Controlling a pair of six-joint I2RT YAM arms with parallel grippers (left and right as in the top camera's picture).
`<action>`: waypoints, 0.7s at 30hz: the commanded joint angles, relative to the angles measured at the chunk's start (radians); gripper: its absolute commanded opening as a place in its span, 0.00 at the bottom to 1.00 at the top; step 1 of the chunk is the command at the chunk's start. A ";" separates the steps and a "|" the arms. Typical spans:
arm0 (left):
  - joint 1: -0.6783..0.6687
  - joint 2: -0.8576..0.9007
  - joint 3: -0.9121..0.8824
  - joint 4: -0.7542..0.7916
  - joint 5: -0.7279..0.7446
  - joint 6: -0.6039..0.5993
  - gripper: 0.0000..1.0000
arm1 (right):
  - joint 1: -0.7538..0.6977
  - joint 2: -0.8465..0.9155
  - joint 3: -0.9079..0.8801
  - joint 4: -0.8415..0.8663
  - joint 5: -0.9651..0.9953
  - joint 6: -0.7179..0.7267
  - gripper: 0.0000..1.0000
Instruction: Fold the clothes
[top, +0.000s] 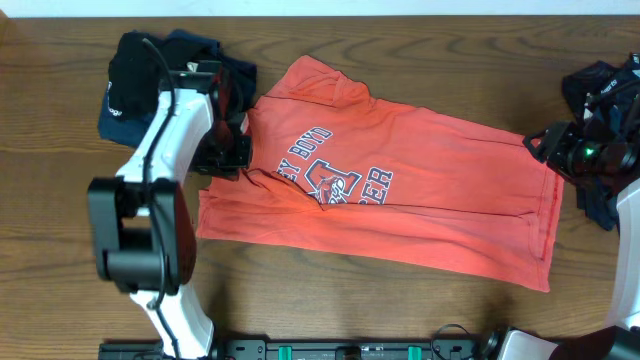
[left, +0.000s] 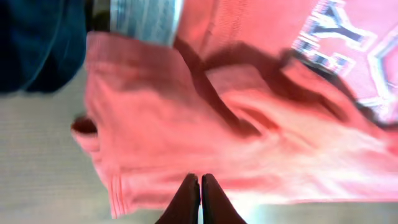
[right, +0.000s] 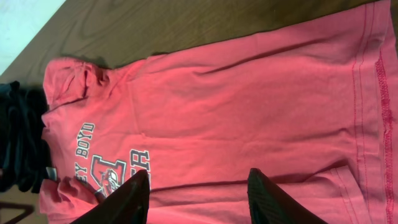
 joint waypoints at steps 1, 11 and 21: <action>-0.011 -0.049 0.028 -0.002 0.016 -0.019 0.06 | 0.009 0.000 0.013 -0.002 0.003 -0.018 0.49; -0.011 0.018 -0.044 0.141 -0.024 0.010 0.57 | 0.009 0.000 0.013 -0.022 0.003 -0.018 0.49; -0.011 0.092 -0.045 0.163 -0.084 0.007 0.47 | 0.009 -0.001 0.013 -0.023 0.003 -0.018 0.50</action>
